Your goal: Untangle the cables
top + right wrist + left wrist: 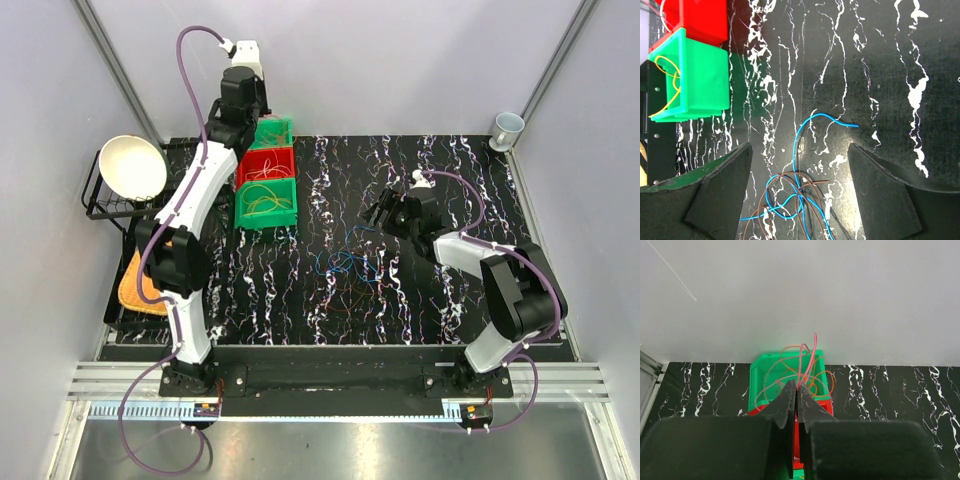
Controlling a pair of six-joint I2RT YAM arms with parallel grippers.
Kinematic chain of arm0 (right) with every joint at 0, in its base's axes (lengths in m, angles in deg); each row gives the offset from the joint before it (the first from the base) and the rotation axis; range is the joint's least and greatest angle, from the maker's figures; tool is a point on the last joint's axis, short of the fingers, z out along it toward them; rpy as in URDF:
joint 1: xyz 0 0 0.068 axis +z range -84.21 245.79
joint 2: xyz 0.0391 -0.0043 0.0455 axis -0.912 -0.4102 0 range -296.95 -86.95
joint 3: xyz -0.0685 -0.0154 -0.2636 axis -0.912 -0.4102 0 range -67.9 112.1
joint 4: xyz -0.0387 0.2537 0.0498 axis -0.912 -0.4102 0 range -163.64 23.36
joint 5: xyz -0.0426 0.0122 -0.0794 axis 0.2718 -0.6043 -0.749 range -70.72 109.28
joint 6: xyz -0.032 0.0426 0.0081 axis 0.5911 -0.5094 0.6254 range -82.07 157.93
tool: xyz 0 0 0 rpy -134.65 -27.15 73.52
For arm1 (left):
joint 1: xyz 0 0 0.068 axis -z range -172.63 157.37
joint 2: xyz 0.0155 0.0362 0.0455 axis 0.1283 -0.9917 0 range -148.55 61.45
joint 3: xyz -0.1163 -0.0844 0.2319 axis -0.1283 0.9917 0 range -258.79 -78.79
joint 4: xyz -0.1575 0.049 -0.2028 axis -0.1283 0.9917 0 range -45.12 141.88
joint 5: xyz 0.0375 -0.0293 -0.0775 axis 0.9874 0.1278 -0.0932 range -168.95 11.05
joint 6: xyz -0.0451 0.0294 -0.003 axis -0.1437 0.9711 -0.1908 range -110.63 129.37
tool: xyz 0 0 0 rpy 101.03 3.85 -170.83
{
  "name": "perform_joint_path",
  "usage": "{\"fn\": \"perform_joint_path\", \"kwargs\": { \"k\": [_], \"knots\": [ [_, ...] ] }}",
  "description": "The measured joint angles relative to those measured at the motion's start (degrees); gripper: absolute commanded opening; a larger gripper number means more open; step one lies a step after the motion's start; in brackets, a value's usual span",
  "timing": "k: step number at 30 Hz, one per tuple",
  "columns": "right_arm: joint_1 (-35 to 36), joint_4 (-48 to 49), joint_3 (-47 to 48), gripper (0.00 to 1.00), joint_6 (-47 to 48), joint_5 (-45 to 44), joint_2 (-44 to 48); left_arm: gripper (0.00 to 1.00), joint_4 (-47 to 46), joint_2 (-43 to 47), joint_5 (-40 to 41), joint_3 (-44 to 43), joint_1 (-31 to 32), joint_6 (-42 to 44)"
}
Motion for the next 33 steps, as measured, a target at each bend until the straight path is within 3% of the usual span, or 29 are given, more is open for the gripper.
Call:
{"fn": "perform_joint_path", "kwargs": {
  "k": [4, 10, 13, 33],
  "knots": [
    [0.0, 0.0, 0.0, 0.82, -0.02, 0.04, -0.52, 0.0, -2.03, 0.68, 0.07, 2.91, 0.0, -1.4],
    [0.0, 0.0, 0.02, 0.82, -0.02, 0.44, -0.52, 0.0, -7.19, 7.41, 0.11, 22.23, 0.11, -6.14],
    [0.0, 0.0, 0.04, 0.82, -0.04, 0.94, -0.52, 0.0, -7.5, 7.41, 0.11, 26.25, 0.11, -7.85],
    [0.0, 0.0, 0.07, 0.82, -0.11, 1.75, -0.57, 0.0, -4.61, -4.94, 0.31, 15.58, -1.2, -12.37]
  ]
}}
